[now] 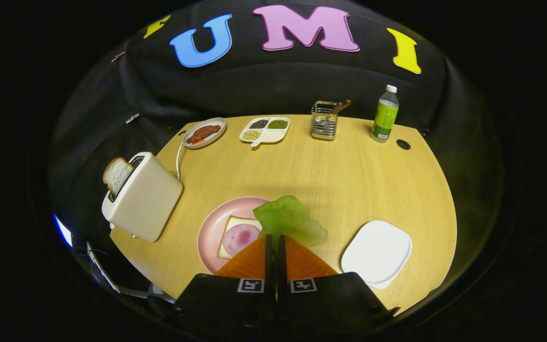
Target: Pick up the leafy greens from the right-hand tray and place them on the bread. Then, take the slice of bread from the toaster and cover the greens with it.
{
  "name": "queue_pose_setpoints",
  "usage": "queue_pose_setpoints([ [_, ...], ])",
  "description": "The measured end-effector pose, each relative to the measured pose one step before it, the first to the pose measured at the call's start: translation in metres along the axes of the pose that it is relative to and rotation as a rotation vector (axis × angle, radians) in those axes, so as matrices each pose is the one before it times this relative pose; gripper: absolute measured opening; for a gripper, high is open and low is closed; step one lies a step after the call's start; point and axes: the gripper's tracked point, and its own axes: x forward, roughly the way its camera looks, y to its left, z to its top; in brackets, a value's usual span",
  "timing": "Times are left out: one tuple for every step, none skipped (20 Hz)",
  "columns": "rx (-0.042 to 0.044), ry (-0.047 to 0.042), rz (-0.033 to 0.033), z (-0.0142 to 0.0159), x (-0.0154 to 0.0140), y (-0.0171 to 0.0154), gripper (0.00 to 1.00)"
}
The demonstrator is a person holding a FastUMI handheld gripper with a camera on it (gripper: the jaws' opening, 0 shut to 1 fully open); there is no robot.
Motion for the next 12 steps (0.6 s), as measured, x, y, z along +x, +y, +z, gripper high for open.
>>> queue_pose_setpoints([
  [-0.01088,0.01177,0.0089,-0.00386,0.0049,0.00992,0.05],
  [-0.0086,0.0092,0.00845,-0.00318,0.00407,0.01008,0.05],
  [-0.00559,0.00434,0.00703,-0.0014,0.00464,0.00804,0.05],
  [-0.005,0.00323,0.0025,-0.00041,0.00418,0.00652,0.05],
  [-0.0042,0.00283,0.00215,-0.0009,0.00393,0.00504,0.06],
  [-0.00381,0.00485,0.00046,-0.00135,0.00332,0.00391,0.06],
  [-0.00101,0.0086,-0.00035,-0.00155,0.00329,0.00321,0.05],
  [0.00169,0.00988,-0.00073,-0.00152,0.00338,0.00278,0.05],
  [0.00294,0.00535,0.00086,-0.00022,0.00243,0.00289,0.05],
  [0.00326,0.00139,-0.00121,0.00034,0.00266,0.00202,0.05],
  [0.00183,0.00028,-0.00371,0.00042,0.00261,0.00125,0.05],
  [-0.00133,0.00304,-0.0063,-0.00192,0.00297,-0.00017,0.06],
])
